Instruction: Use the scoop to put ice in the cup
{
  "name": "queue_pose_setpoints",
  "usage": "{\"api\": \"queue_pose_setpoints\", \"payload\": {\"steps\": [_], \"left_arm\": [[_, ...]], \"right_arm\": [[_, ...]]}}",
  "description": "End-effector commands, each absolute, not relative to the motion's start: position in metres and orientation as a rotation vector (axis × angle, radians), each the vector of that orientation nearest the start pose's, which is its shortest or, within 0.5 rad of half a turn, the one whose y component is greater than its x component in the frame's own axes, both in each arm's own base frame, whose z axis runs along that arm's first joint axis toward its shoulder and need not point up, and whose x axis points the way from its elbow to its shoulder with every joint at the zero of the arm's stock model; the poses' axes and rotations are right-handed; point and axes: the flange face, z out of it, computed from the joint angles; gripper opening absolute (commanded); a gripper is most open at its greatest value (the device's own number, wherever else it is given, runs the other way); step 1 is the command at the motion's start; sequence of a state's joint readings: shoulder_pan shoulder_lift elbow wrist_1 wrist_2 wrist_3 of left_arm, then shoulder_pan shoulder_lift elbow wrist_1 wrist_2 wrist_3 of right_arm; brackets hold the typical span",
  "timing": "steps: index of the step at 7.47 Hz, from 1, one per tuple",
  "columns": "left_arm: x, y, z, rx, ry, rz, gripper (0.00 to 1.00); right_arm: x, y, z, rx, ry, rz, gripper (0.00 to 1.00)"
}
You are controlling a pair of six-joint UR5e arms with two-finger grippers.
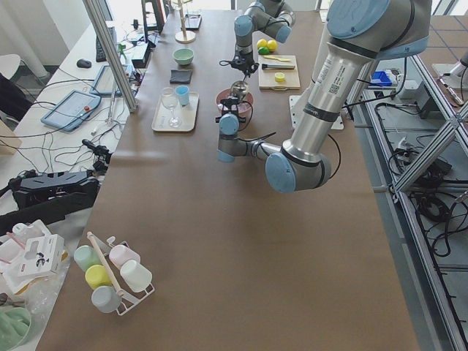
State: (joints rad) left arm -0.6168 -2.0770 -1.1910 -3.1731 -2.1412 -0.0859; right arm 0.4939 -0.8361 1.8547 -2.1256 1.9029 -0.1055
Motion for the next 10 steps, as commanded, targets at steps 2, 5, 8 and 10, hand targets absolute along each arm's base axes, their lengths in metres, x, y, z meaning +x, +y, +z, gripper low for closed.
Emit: {"api": "queue_pose_setpoints", "payload": {"steps": [2, 5, 8, 10], "left_arm": [[0.492, -0.45, 0.374, 1.325, 1.274, 1.118, 0.98], [0.492, -0.45, 0.374, 1.323, 1.275, 1.119, 0.98], [0.488, -0.453, 0.374, 1.317, 1.277, 1.125, 0.98], [0.479, -0.456, 0.382, 1.299, 1.277, 1.136, 0.98]], "right_arm": [[-0.465, -0.365, 0.177, 0.431, -0.609, -1.229, 0.0], [-0.45, -0.358, 0.192, 0.547, -0.668, -1.223, 0.0], [-0.437, -0.359, 0.184, 0.672, -0.733, -1.19, 0.0], [-0.434, -0.364, 0.183, 0.713, -0.78, -1.118, 0.0]]}}
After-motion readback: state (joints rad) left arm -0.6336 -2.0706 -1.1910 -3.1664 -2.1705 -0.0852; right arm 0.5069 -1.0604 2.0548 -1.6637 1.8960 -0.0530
